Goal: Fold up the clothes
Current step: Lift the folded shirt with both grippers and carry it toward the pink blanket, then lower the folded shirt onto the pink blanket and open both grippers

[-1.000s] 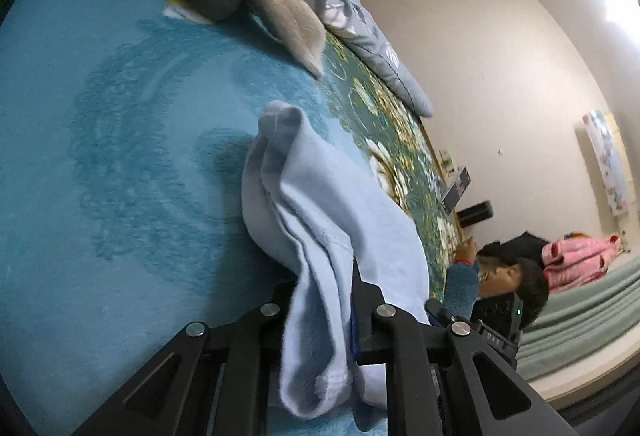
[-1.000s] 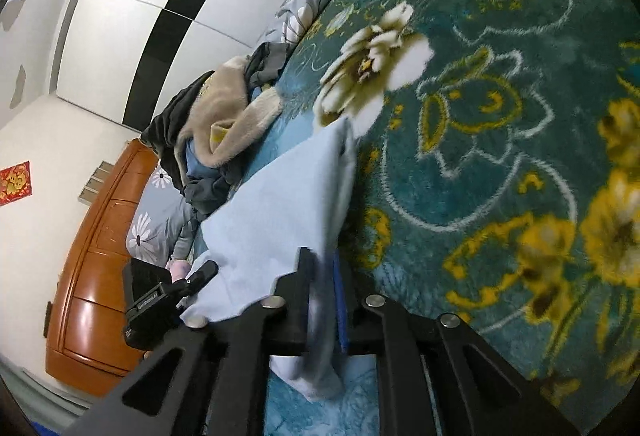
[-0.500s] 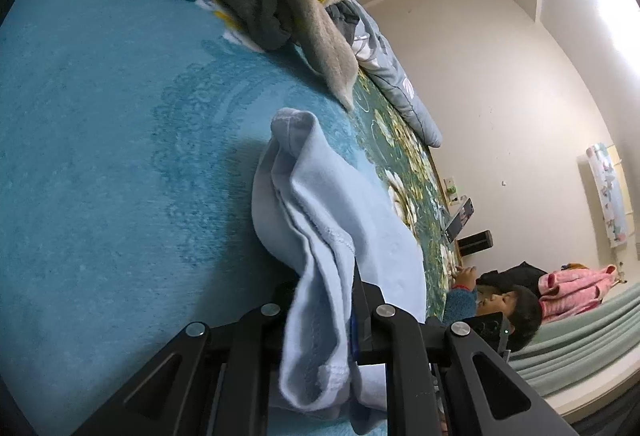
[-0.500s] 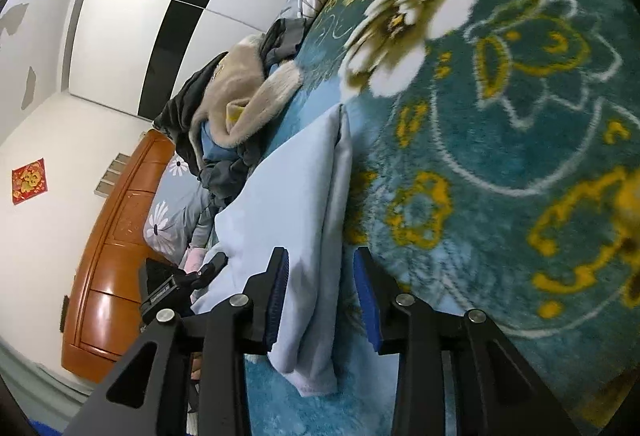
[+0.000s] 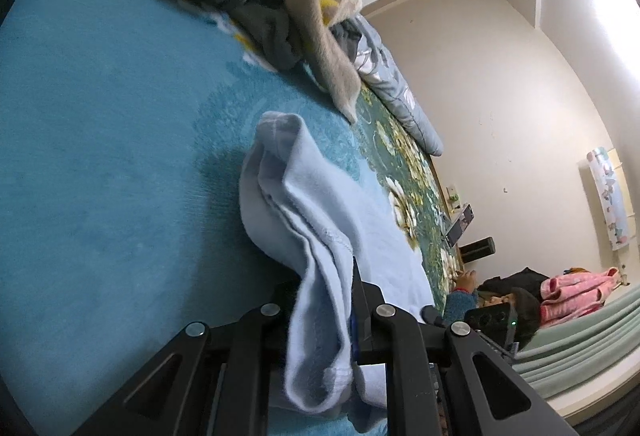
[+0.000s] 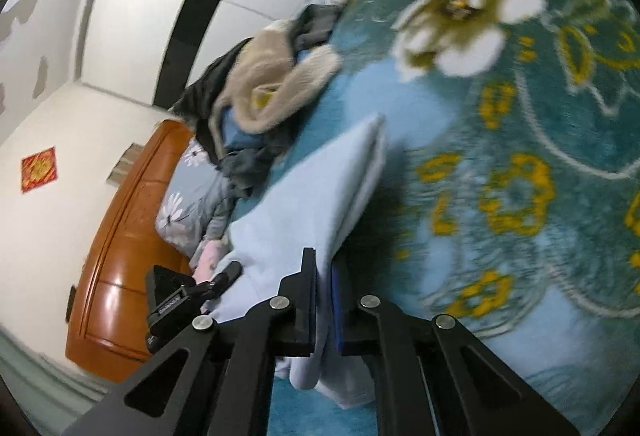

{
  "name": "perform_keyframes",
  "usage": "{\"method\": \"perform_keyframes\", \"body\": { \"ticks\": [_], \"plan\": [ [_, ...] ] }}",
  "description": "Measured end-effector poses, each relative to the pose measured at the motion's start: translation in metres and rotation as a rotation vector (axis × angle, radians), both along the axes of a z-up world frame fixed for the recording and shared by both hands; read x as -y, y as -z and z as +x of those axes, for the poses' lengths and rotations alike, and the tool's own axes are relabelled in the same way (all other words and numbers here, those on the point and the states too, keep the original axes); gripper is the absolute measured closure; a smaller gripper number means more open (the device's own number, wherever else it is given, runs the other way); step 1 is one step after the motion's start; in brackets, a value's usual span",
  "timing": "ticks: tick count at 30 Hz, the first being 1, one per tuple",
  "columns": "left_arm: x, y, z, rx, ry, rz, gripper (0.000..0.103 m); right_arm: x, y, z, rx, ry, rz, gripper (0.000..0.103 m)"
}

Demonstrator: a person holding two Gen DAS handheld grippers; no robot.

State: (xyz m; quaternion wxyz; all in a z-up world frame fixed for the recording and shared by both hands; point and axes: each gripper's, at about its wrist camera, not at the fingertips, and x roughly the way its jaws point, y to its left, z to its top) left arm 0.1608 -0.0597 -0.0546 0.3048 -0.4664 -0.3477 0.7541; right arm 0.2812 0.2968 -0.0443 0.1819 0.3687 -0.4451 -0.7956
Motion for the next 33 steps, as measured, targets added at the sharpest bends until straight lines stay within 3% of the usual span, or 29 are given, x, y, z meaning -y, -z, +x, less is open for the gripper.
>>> {"method": "perform_keyframes", "body": {
  "ticks": [10, 16, 23, 33],
  "plan": [
    [0.070, -0.052, 0.060, -0.097, -0.138, -0.072, 0.087, 0.062, -0.034, -0.002, -0.126, -0.199, 0.003, 0.097],
    [0.124, -0.083, 0.081, -0.149, -0.216, -0.154, 0.087, 0.120, -0.056, -0.023, -0.141, -0.348, 0.034, 0.097],
    [0.215, -0.118, 0.073, -0.208, -0.291, -0.260, 0.087, 0.228, -0.091, -0.076, -0.149, -0.515, 0.093, 0.097],
    [0.365, -0.131, 0.038, -0.240, -0.432, -0.375, 0.087, 0.413, -0.121, -0.164, -0.148, -0.665, 0.202, 0.097]
  ]
}}
